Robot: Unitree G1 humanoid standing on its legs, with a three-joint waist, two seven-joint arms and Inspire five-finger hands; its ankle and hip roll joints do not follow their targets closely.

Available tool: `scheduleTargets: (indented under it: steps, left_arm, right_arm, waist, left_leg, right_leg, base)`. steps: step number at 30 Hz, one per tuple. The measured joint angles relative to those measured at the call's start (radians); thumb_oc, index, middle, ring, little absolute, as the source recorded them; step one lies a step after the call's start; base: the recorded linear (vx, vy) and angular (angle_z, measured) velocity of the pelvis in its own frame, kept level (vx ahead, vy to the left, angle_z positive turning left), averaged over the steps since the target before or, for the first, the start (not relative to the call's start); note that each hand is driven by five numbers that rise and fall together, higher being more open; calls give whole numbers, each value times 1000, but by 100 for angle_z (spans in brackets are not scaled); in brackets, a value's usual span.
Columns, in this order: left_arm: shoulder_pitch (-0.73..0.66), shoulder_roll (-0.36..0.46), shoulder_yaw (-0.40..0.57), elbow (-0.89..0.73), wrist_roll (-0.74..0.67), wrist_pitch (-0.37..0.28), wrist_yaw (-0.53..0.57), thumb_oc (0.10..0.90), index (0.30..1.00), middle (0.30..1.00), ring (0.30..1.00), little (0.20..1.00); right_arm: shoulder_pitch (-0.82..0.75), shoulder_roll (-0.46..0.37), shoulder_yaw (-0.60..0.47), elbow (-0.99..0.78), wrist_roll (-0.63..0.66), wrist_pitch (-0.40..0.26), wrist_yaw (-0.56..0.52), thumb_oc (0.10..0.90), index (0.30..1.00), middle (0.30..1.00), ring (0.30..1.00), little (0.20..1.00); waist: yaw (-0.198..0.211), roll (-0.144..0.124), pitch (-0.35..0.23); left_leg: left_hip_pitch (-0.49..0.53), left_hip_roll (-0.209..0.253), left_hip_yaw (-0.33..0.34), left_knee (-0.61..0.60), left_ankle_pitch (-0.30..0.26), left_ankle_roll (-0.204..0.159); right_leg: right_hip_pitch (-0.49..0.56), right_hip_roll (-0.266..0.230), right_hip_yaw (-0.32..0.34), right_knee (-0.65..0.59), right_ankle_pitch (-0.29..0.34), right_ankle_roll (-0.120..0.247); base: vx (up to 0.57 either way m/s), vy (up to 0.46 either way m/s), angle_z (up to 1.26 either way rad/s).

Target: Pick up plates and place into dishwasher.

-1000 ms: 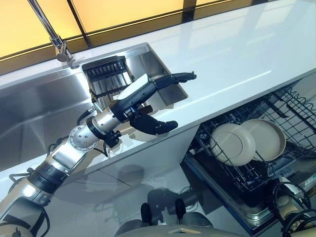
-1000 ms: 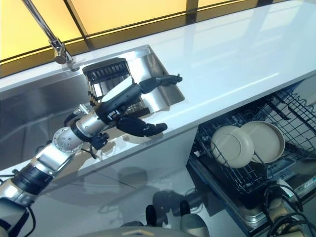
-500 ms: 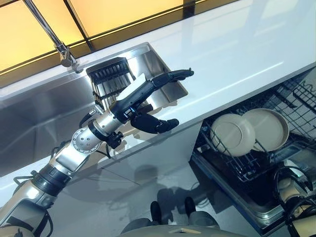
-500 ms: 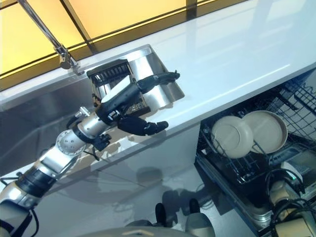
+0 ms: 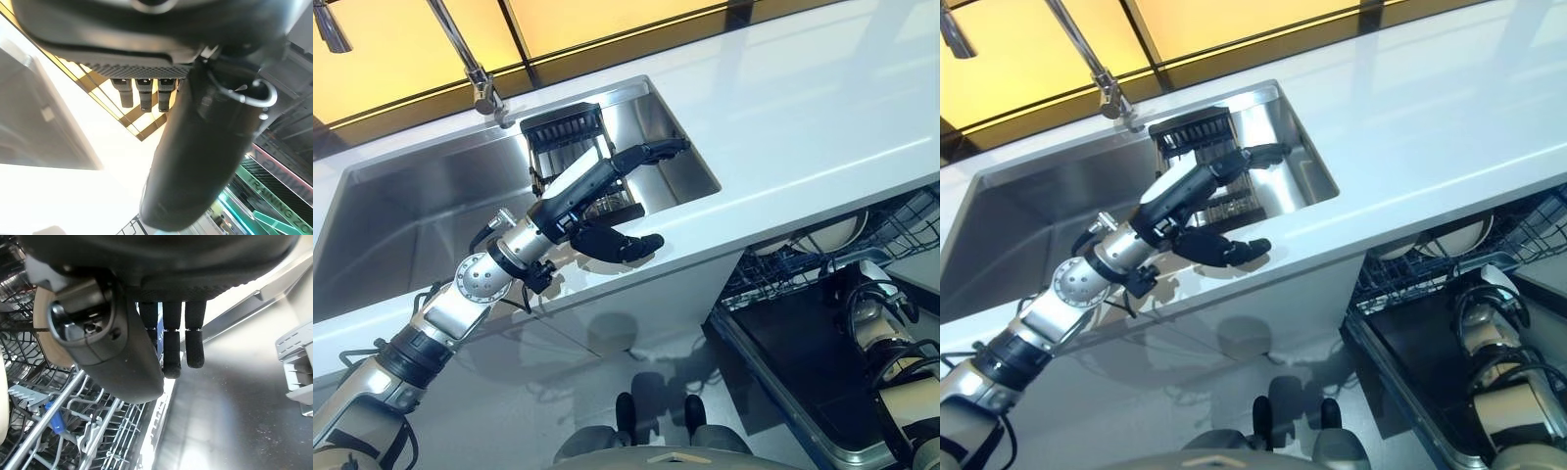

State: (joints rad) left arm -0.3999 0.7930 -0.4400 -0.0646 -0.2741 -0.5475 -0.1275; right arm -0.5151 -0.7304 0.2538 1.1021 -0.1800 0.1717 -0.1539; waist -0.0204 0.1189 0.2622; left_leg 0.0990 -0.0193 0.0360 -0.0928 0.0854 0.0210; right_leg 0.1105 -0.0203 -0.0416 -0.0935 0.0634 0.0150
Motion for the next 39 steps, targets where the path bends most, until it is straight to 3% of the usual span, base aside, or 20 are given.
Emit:
scheduleTargets:
  steps: [5,16,27,35,39]
  left_arm:
    - [0,0,0,13,0,0,12,800,900,900,900,900]
    - [10,1,2,12,0,-3,16,800,900,900,900,900]
    - [10,2,2,12,-1,-6,7,800,900,900,900,900]
    - [20,-2,5,0,-1,-30,1,800,900,900,900,900]
    - [63,-9,40,-1,-1,-39,1,800,900,900,900,900]
  right_arm:
    - [-19,0,1,-3,2,-32,11,100,300,300,300,200]
    - [-21,-2,3,4,51,-29,-16,100,300,300,300,200]
    - [0,-2,-28,-49,55,-86,-98,100,300,300,300,200]
    - [143,-16,-96,-252,0,-114,-58,100,300,300,300,200]
    - [329,-18,-169,-426,-1,-104,-45,100,300,300,300,200]
  waist:
    - [1,-9,6]
    - [18,-19,13]
    - [3,-36,26]
    - [-22,-54,37]
    - [-50,-76,50]
  left_leg:
    - [11,-4,-8,-1,5,4]
    - [-28,-2,-41,-1,25,-3]
    - [-7,-2,-10,-1,14,1]
    - [19,0,29,-1,-2,1]
    - [44,0,54,-1,-17,4]
  right_leg:
    - [16,-3,-10,-1,-1,1]
    - [-11,-1,-41,-5,-1,-5]
    - [-4,-1,-6,0,0,-5]
    - [6,2,34,0,1,-4]
    - [22,1,59,0,-2,0]
  base:
    - [25,-13,7]
    - [-20,-1,9]
    - [-8,37,-8]
    - [-14,53,-13]
    - [-23,49,-19]
